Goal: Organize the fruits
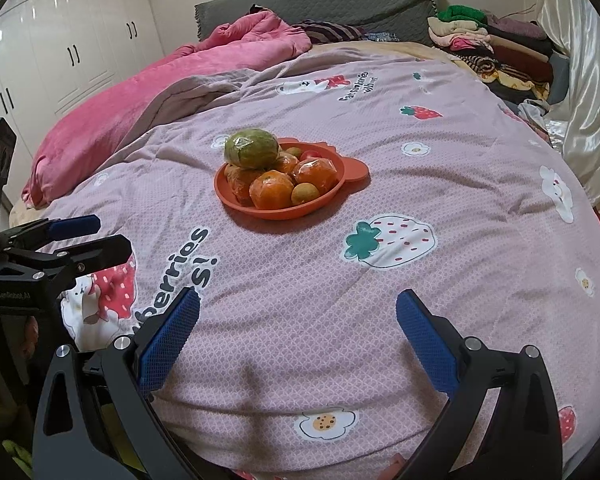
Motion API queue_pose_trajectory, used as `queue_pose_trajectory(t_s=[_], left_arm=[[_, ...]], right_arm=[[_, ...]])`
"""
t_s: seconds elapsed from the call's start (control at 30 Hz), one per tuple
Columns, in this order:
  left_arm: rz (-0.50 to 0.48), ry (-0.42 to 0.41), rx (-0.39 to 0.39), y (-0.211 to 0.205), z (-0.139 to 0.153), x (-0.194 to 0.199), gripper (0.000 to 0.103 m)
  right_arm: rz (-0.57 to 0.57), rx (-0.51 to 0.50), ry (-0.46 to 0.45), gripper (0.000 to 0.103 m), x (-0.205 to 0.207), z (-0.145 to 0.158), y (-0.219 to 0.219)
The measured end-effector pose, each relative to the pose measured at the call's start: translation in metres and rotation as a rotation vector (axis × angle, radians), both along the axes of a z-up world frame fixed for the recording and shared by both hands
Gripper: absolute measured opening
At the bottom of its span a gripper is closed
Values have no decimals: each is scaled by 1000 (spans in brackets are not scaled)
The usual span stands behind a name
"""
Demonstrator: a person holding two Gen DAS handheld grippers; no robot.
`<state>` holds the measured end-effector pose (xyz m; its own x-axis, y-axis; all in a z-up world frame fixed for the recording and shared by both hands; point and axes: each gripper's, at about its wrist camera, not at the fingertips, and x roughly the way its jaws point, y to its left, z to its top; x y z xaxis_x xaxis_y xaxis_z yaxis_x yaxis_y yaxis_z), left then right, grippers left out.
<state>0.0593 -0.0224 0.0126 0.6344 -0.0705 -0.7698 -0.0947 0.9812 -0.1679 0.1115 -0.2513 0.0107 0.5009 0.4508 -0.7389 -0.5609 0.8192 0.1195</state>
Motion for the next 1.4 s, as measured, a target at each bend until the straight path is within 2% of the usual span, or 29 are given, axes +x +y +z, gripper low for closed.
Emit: queue_pose_trajectory(t_s=[1.4], left_arm=[[8,16,18,-1,0,0,93]], right_arm=[[-1,-13,-9,99,0,1,-2]])
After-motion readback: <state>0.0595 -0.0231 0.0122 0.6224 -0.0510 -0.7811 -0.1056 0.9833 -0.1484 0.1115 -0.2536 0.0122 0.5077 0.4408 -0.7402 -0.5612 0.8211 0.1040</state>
